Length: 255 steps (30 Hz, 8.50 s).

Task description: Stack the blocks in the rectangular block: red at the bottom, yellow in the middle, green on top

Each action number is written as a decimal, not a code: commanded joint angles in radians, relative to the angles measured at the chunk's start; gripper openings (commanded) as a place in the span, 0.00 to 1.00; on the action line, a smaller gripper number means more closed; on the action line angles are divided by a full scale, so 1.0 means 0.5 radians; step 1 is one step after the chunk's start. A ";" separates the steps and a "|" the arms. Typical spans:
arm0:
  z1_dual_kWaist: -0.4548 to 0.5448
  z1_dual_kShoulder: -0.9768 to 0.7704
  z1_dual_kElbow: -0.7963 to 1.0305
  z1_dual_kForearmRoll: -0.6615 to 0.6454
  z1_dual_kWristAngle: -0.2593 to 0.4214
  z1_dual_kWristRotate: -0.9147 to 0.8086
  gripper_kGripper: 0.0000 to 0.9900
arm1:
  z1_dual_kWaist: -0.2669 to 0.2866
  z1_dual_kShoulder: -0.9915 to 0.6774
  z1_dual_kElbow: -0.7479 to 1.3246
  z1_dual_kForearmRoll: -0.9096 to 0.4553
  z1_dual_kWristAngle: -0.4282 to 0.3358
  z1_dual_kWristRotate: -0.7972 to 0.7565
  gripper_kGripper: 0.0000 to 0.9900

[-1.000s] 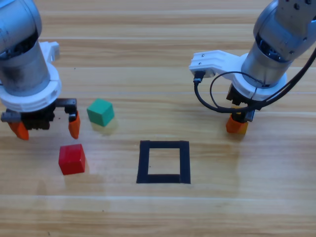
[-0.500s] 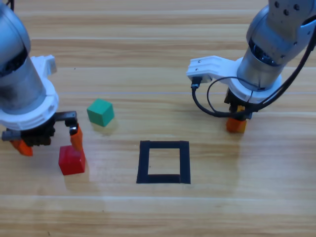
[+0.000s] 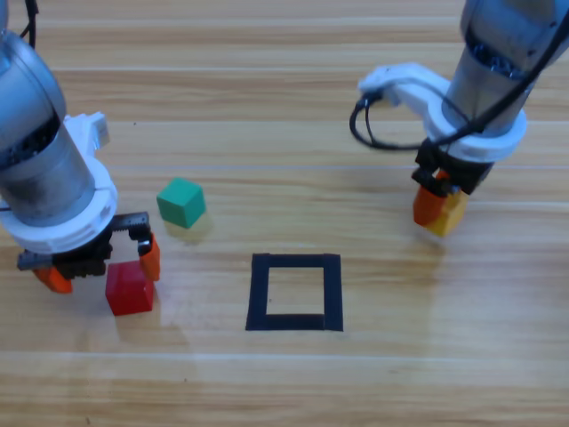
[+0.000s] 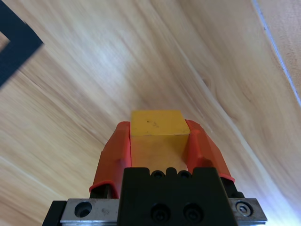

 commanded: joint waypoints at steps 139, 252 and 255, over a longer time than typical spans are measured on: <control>-0.697 1.050 -1.346 0.527 0.243 -0.474 0.99 | 0.119 -0.230 0.344 -0.193 -0.192 1.483 0.25; 0.379 -0.675 0.016 0.119 -0.423 1.244 0.92 | 0.834 0.745 -1.451 1.035 -0.339 2.103 0.26; 0.379 -0.665 0.023 0.110 -0.423 1.244 0.92 | 0.834 0.752 -1.454 1.038 -0.348 2.103 0.26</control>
